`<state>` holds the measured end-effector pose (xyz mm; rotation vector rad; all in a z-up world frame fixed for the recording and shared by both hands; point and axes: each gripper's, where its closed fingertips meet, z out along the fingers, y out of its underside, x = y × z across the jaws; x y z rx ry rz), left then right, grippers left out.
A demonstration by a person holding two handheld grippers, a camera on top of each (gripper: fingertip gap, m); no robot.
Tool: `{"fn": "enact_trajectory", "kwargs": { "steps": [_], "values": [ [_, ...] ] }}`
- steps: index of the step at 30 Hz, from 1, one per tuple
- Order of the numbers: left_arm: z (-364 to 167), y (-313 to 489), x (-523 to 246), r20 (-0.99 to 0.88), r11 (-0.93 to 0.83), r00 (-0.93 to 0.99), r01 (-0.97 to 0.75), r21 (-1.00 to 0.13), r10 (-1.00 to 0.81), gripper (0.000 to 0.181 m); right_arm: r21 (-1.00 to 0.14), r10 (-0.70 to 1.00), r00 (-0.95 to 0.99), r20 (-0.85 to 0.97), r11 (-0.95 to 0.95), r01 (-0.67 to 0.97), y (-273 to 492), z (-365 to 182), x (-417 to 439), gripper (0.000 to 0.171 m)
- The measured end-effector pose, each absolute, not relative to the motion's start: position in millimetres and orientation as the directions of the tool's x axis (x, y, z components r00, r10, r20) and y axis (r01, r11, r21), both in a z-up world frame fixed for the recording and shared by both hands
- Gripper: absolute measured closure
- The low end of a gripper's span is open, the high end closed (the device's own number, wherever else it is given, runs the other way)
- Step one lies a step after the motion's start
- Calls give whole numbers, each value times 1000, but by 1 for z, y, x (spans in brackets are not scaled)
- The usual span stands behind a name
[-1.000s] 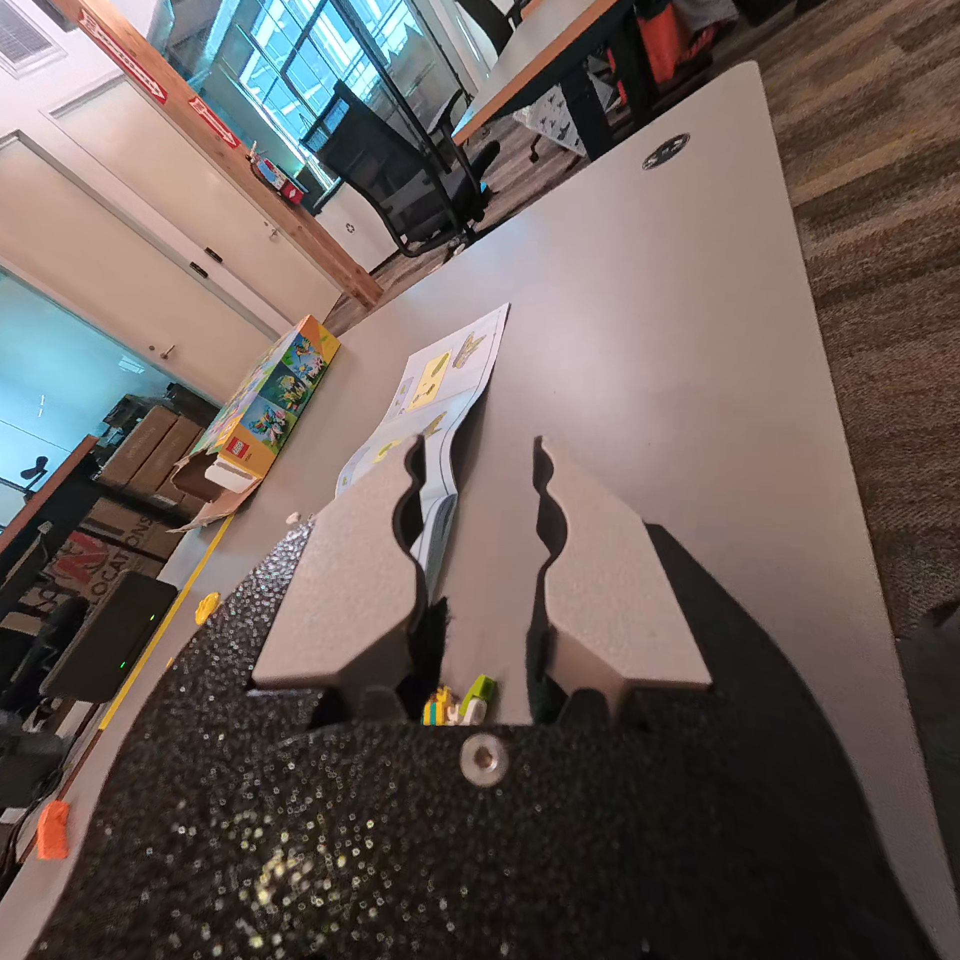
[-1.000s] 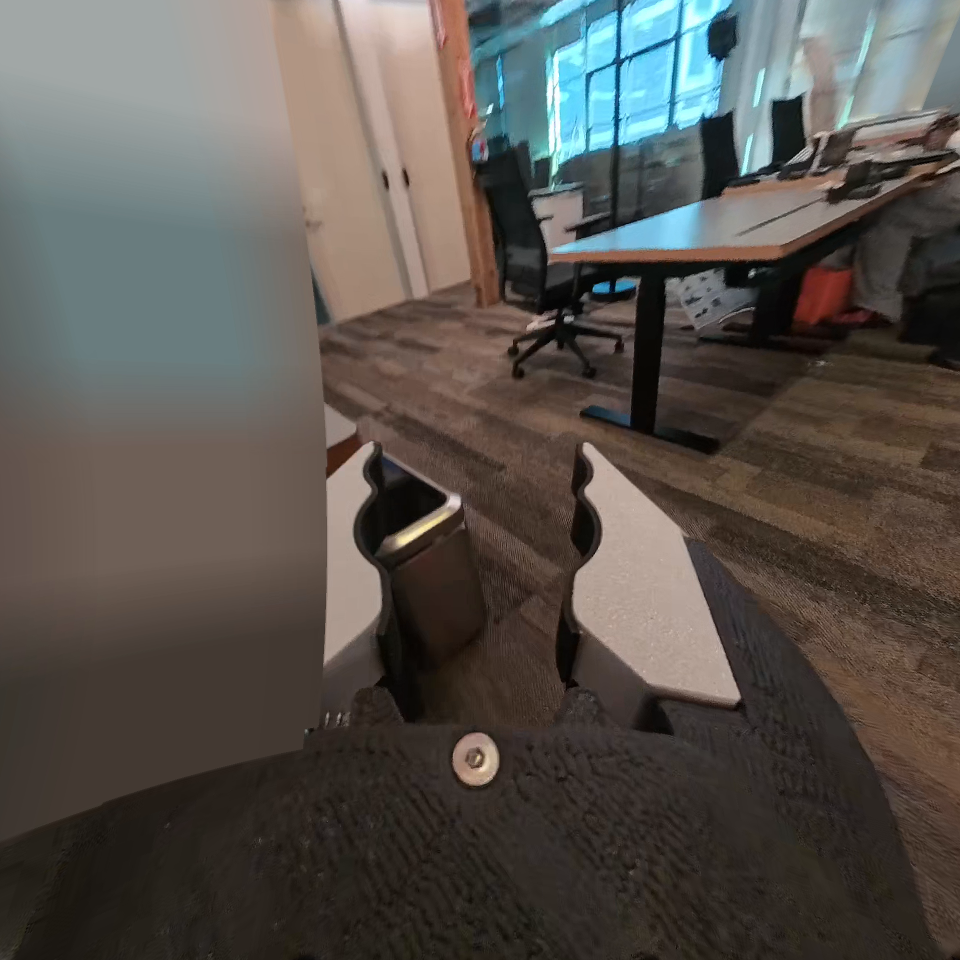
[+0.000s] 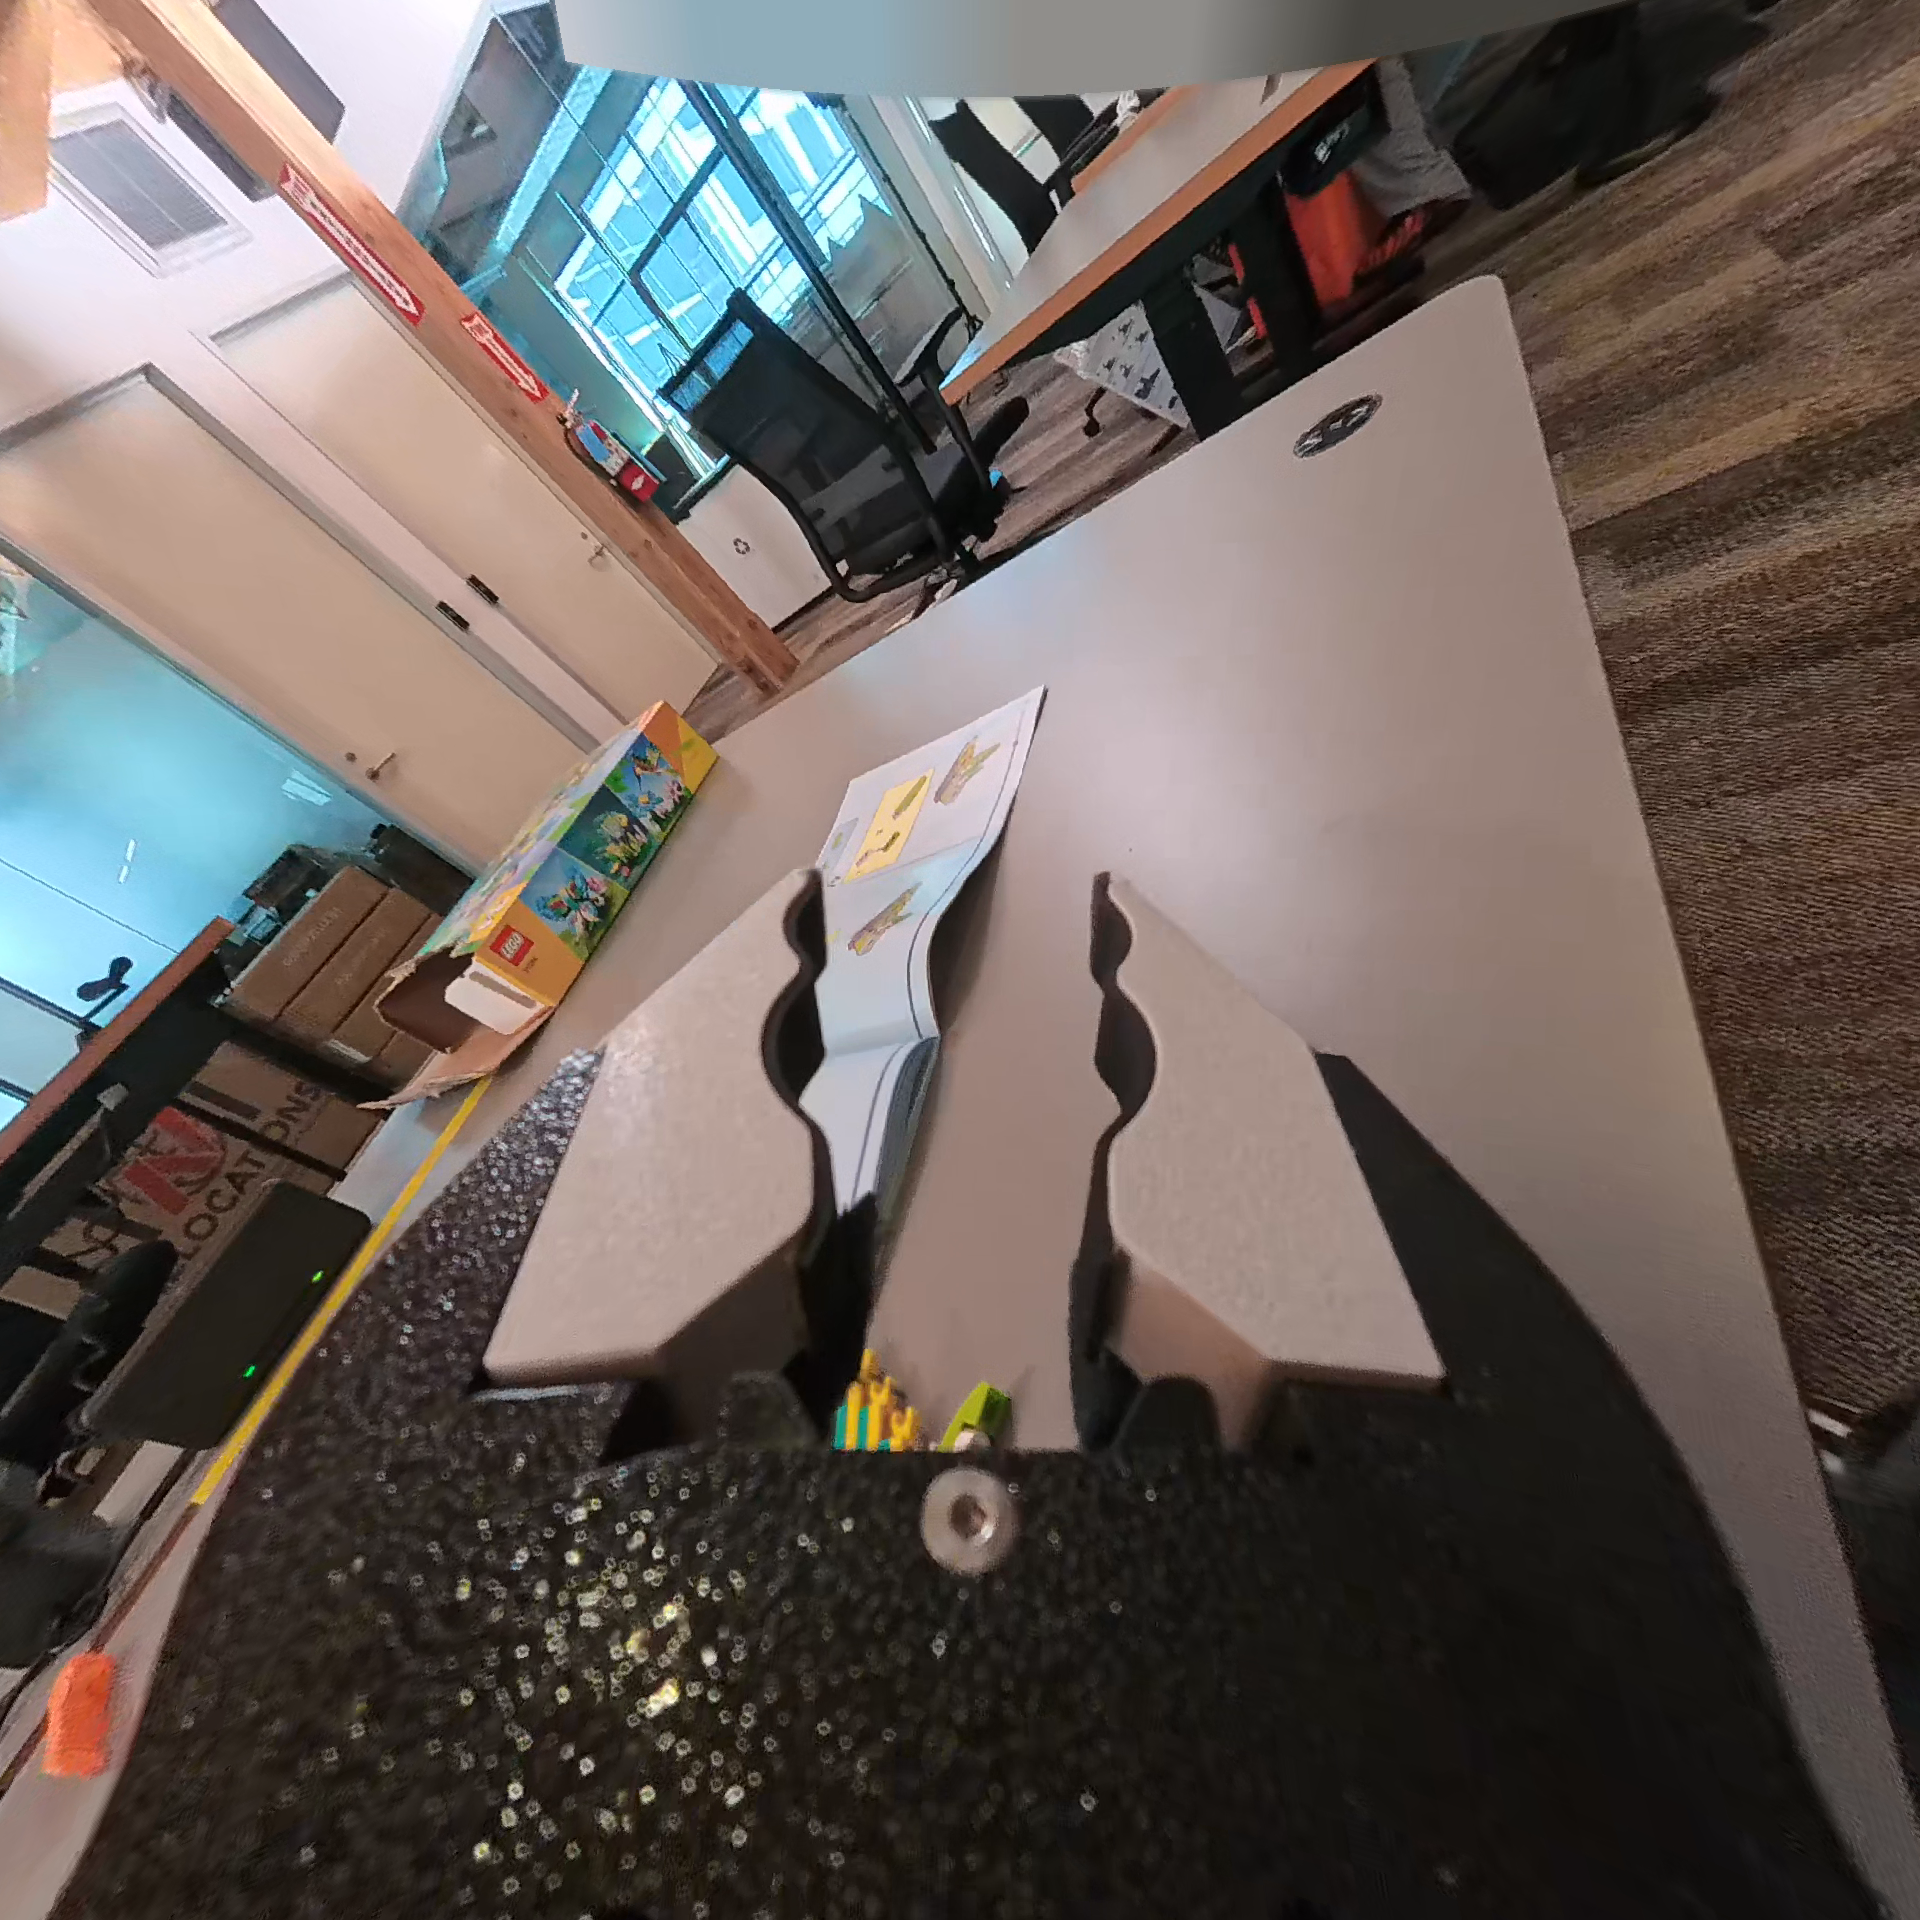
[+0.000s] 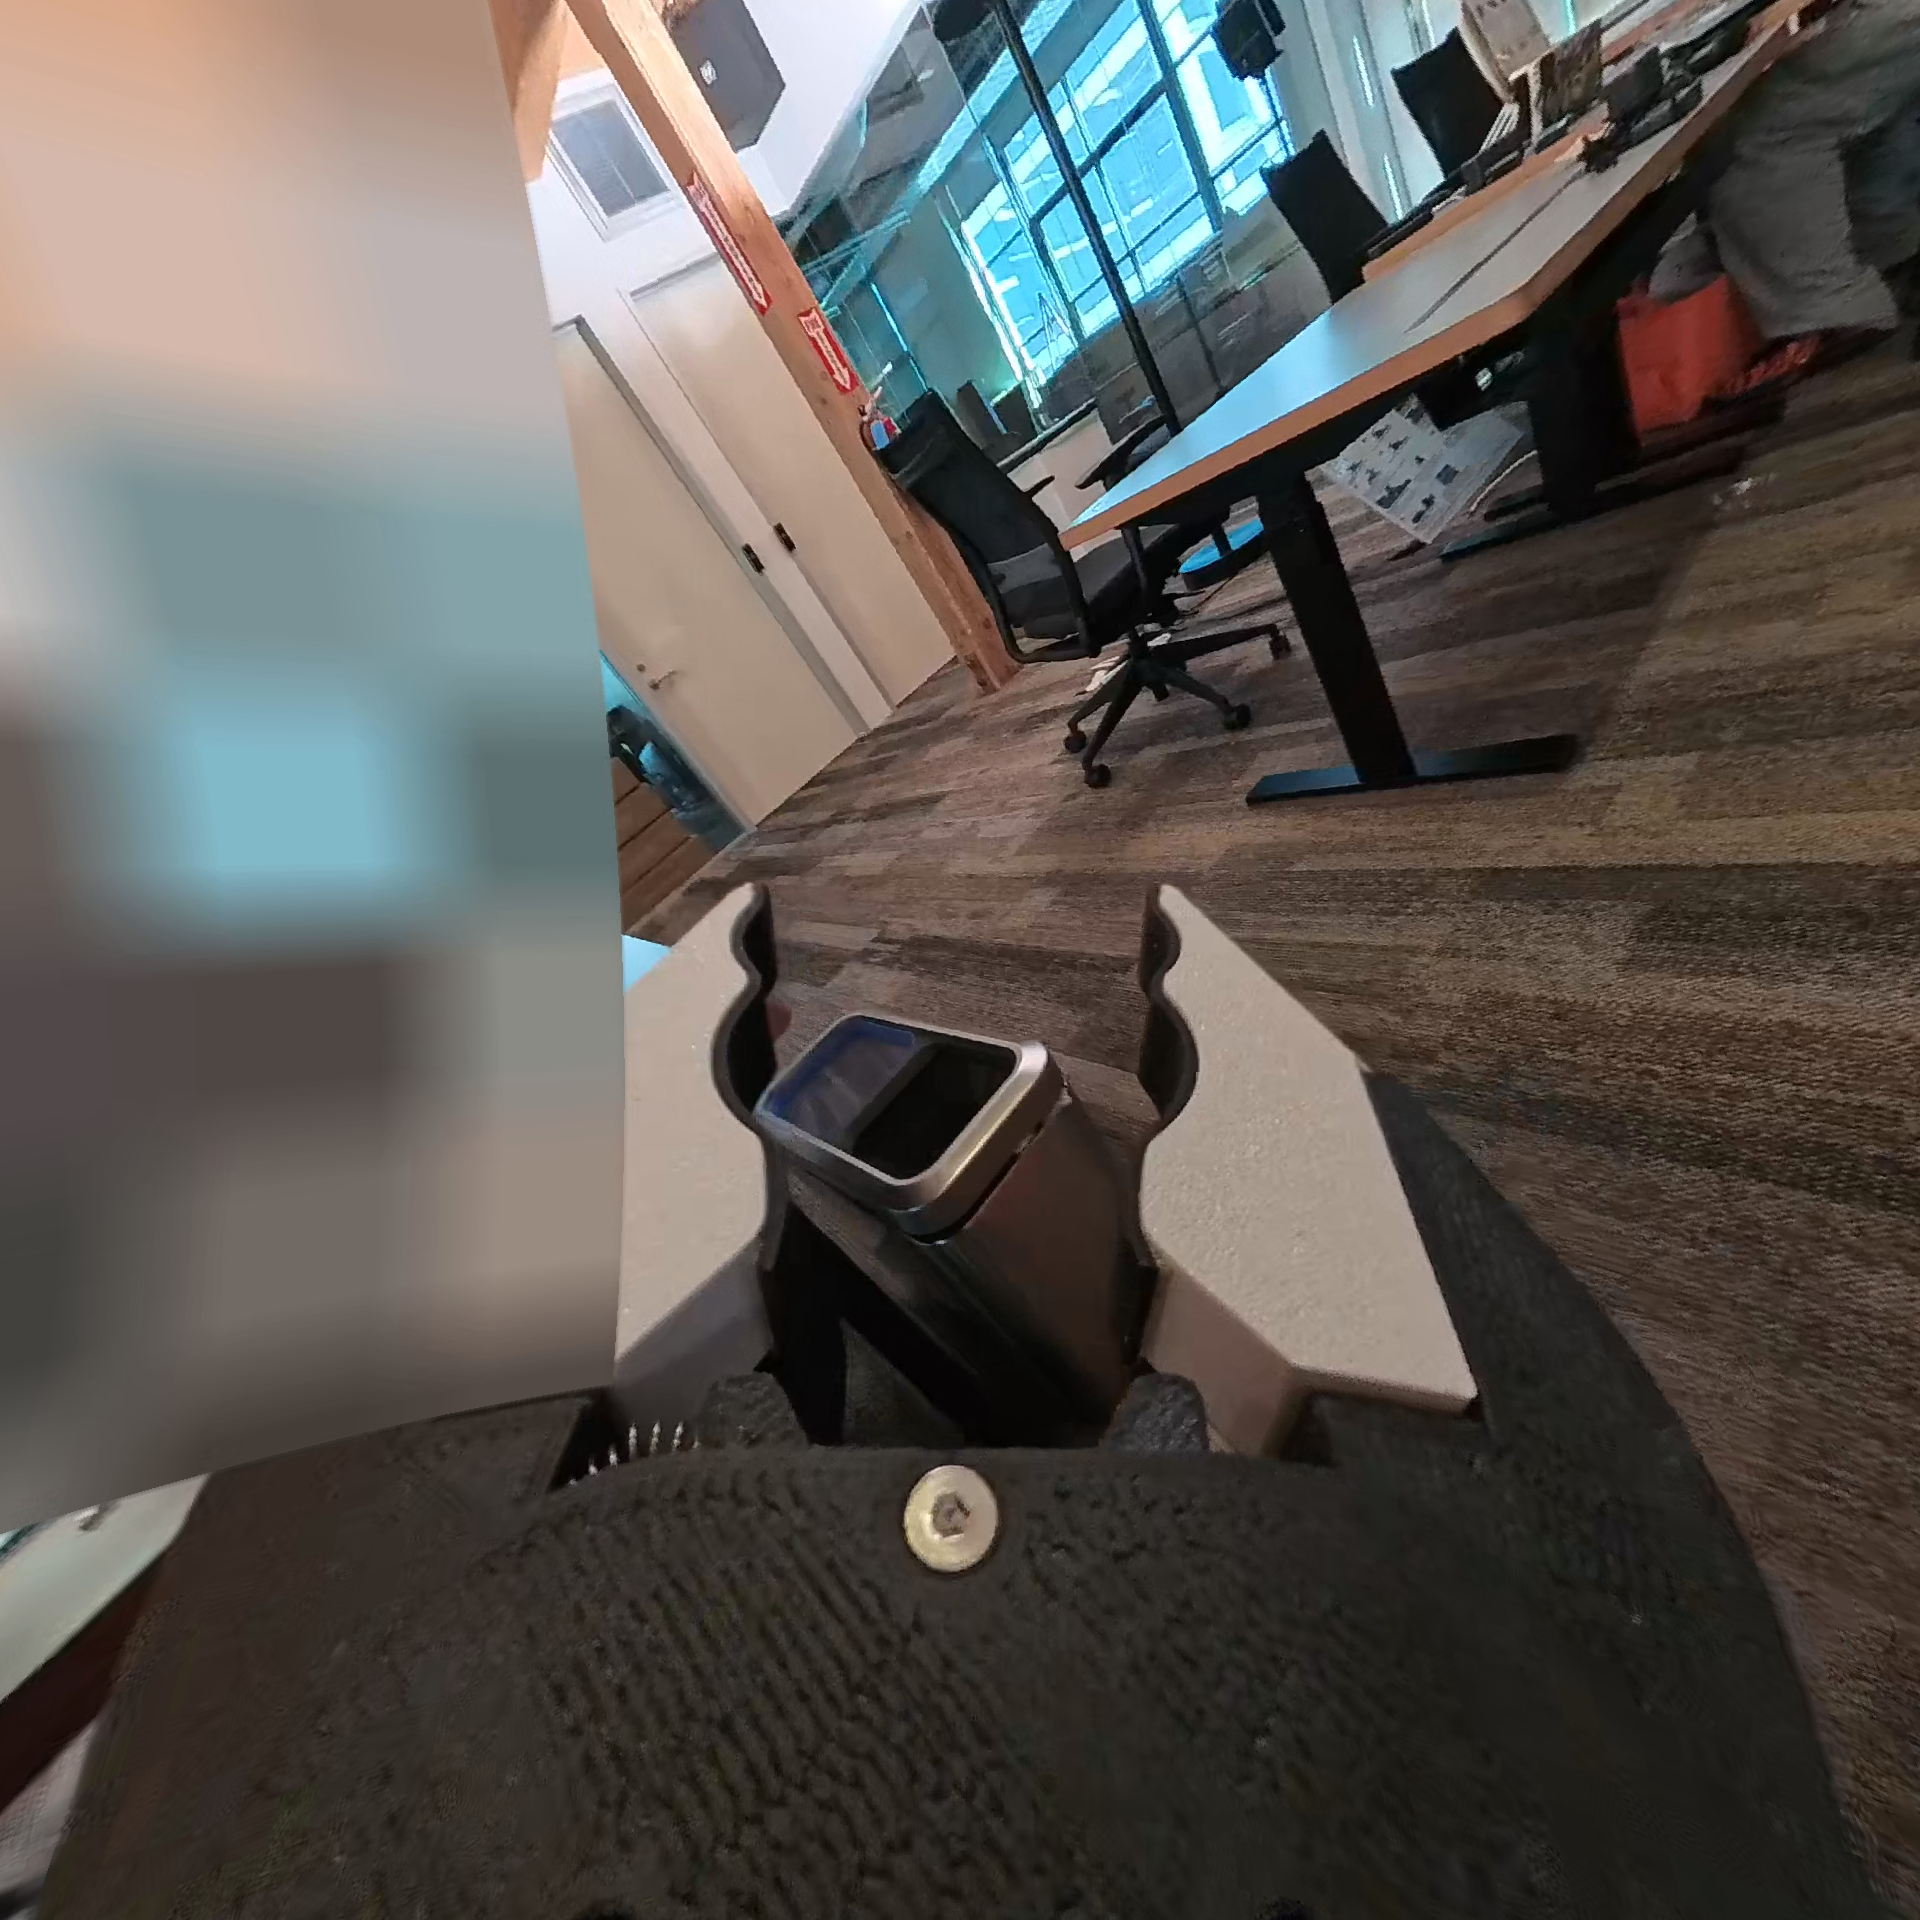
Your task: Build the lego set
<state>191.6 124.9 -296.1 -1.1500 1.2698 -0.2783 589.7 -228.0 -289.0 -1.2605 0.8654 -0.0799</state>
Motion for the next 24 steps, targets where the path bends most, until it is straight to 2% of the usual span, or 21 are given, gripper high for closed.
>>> {"fn": "enact_trajectory", "kwargs": {
  "steps": [1, 9, 16, 24],
  "values": [
    [-294, 124, 191, -605, 468, 351, -403, -787, -715, 133, -840, -485, 688, -540, 361, -404, -228, -288, 589, 104],
    [-276, 125, 183, -623, 510, 428, -358, -782, -655, 128, -779, -342, 712, -614, 412, -473, -213, -269, 578, 104],
    [-266, 124, 177, -597, 516, 465, -303, -801, -654, 125, -882, -367, 813, -452, 321, -345, -201, -255, 557, 106],
    [-259, 121, 173, -603, 544, 482, -274, -793, -636, 122, -926, -368, 867, -334, 301, -229, -194, -238, 531, 109]
  ]
}}
